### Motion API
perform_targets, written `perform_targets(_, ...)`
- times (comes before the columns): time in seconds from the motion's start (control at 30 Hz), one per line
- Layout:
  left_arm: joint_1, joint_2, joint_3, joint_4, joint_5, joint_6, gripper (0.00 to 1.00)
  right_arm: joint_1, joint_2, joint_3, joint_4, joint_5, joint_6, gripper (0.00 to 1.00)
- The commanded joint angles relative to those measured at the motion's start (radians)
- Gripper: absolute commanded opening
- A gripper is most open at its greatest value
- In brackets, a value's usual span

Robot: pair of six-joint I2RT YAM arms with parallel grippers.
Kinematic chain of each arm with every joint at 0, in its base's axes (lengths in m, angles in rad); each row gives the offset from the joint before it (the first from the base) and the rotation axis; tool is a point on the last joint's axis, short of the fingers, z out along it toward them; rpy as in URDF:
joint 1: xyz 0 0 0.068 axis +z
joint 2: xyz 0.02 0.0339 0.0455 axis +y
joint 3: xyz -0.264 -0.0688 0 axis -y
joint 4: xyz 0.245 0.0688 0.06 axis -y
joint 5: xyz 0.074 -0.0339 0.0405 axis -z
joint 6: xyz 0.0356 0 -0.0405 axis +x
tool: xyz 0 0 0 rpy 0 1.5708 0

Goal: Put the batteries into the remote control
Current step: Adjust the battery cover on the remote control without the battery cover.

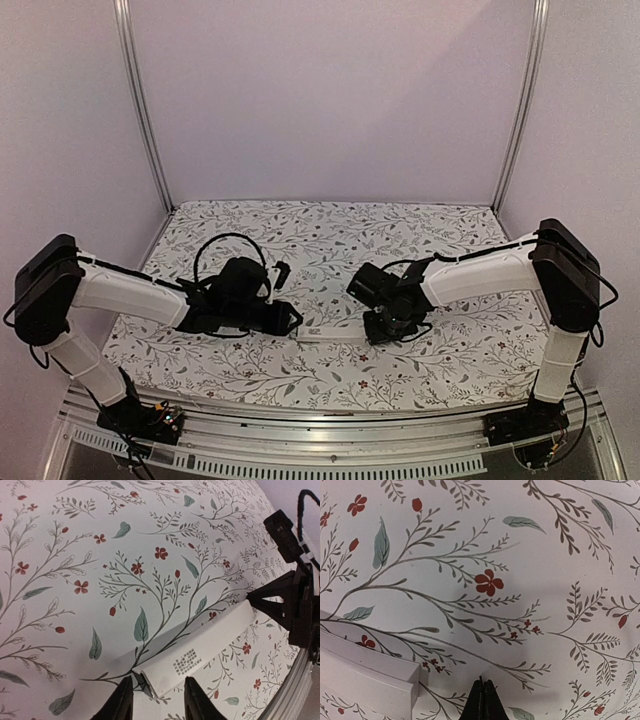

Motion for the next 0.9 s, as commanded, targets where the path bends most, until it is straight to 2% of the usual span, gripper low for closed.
perform_targets(0.0, -0.008, -0.056, -0.002, -0.003, -0.032, -0.010, 0.40, 0.003, -0.018, 0.015, -0.014, 0.014, 0.016, 0.00)
perform_targets(0.1, -0.001, -0.051, -0.023, 0.019, -0.005, -0.055, 0.51, 0.010, -0.020, 0.025, -0.013, 0.009, 0.018, 0.00)
perform_targets(0.23, 0.002, -0.016, -0.034, 0.036, 0.035, -0.087, 0.57, 0.025, -0.014, 0.047, -0.027, 0.022, 0.024, 0.00)
perform_targets(0.6, 0.011, 0.062, -0.003, 0.035, 0.087, -0.096, 0.44, 0.045, 0.011, 0.099, -0.073, 0.048, 0.026, 0.00)
perform_targets(0.77, 0.011, 0.048, -0.013, 0.035, 0.077, -0.103, 0.43, 0.046, -0.003, 0.103, -0.111, 0.067, 0.029, 0.00)
perform_targets(0.87, 0.012, 0.046, -0.016, 0.038, 0.075, -0.105, 0.43, 0.046, -0.039, 0.100, -0.127, 0.106, 0.034, 0.10)
